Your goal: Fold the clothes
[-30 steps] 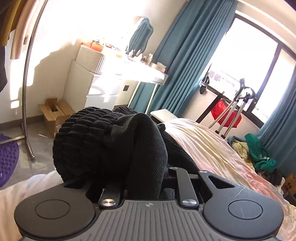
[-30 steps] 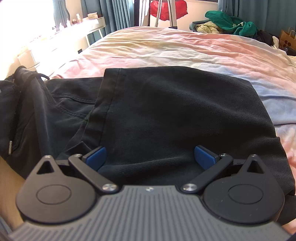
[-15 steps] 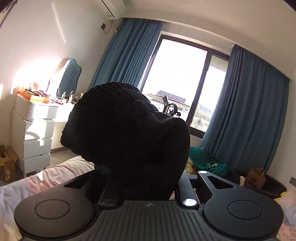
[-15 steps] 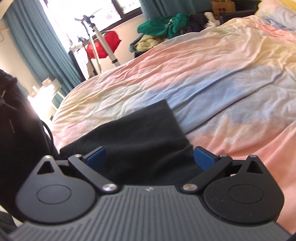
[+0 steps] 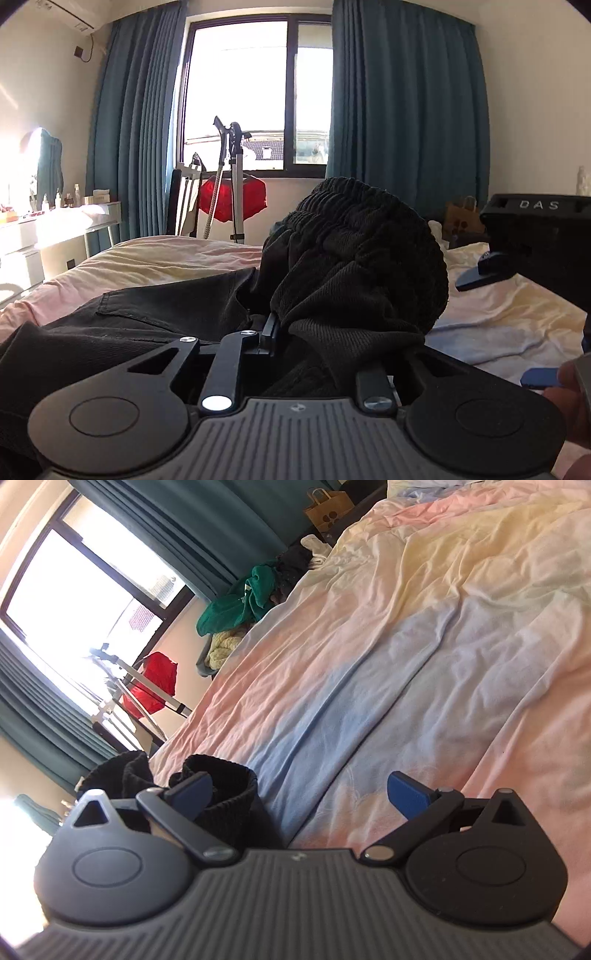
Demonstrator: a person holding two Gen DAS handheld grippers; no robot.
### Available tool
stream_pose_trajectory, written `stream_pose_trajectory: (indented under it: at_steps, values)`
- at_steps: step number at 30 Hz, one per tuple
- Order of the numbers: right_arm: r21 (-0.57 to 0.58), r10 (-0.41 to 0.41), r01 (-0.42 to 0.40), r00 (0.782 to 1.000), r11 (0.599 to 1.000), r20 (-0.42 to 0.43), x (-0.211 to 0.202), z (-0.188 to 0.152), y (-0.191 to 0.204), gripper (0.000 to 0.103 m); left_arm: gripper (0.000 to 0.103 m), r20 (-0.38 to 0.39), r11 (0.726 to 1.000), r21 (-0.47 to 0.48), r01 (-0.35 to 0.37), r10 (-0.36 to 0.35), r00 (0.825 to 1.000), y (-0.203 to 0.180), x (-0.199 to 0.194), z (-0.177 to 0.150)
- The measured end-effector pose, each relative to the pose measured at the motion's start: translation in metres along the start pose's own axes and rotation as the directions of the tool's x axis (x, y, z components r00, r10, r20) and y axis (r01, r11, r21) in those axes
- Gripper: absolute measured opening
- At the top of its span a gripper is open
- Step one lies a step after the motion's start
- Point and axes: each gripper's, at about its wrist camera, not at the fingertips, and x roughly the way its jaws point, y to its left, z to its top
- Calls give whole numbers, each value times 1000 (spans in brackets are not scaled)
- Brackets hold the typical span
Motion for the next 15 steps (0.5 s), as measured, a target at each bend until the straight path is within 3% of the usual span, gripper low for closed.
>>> stream_pose_trajectory:
  at_steps: [3, 4, 7, 10, 12, 15]
  values:
    - [74, 101, -98, 995, 992, -29, 6, 0, -6, 103, 35, -47, 989, 125, 77, -71, 996, 14, 1, -13]
    - [116, 147, -142, 988, 983, -40, 9, 1, -9, 103, 47, -62, 978, 175, 109, -99, 993, 22, -1, -19]
    - [203, 272, -257, 961, 945, -49, 12, 0, -14, 103, 62, -99, 923, 349, 161, -134, 986, 45, -9, -36]
    - [178, 316, -300, 946, 937, -69, 12, -2, -4, 103, 63, -162, 871, 443, 212, -155, 975, 69, -13, -47]
    - [118, 303, -291, 948, 949, -98, 12, -5, 8, 103, 63, -177, 867, 445, 224, -160, 971, 90, -13, -44]
    - [30, 244, -242, 959, 970, -144, 12, -12, 21, 103, 64, -196, 881, 410, 234, -165, 966, 111, -23, -39]
